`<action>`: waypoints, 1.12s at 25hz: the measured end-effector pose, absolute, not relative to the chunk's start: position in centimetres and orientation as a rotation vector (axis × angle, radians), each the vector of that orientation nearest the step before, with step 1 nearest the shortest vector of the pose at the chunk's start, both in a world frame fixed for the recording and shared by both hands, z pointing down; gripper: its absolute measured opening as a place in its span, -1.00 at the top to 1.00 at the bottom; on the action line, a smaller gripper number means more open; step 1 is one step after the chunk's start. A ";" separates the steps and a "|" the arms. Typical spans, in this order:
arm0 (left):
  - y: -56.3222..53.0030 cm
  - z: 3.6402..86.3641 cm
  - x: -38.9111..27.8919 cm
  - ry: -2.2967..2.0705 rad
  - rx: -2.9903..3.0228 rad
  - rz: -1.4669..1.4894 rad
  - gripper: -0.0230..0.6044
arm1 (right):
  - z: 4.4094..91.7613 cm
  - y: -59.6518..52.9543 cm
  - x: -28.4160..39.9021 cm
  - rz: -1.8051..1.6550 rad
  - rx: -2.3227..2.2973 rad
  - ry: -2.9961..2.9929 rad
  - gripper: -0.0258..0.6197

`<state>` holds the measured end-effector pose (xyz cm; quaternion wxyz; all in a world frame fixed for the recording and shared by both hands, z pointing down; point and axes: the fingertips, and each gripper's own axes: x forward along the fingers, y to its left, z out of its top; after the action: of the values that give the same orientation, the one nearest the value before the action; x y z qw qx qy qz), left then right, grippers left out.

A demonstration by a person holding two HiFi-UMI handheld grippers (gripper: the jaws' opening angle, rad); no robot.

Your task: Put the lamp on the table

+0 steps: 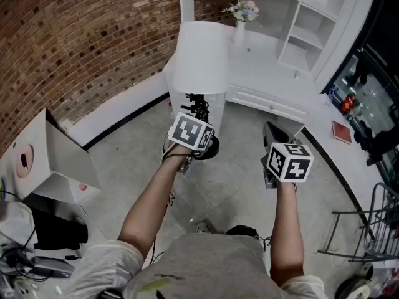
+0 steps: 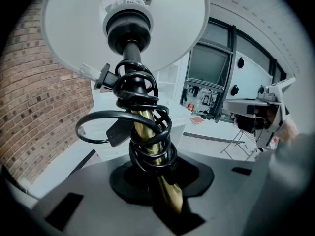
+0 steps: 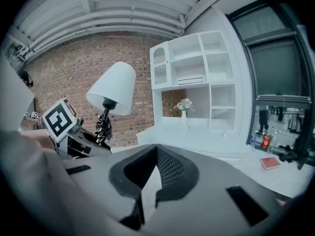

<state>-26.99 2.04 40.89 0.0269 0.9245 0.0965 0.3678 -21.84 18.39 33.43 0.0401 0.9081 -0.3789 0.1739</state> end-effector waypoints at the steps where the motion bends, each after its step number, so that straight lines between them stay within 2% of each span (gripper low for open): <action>1: 2.2 40.9 -26.9 0.296 2.856 1.135 0.60 | 33.4 18.6 -21.8 0.530 2.787 -1.161 0.91; 16: 6.1 41.6 -23.8 0.268 2.853 1.157 0.60 | 34.8 22.0 -18.6 0.545 2.804 -1.204 0.91; 28: 8.2 41.8 -16.7 0.127 2.844 1.158 0.60 | 35.3 22.9 -9.7 0.536 2.746 -1.356 0.91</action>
<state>-16.72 8.25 41.79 0.0339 0.9248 0.0413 0.3766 -9.72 22.93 35.31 0.0160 0.8831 -0.4361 0.1725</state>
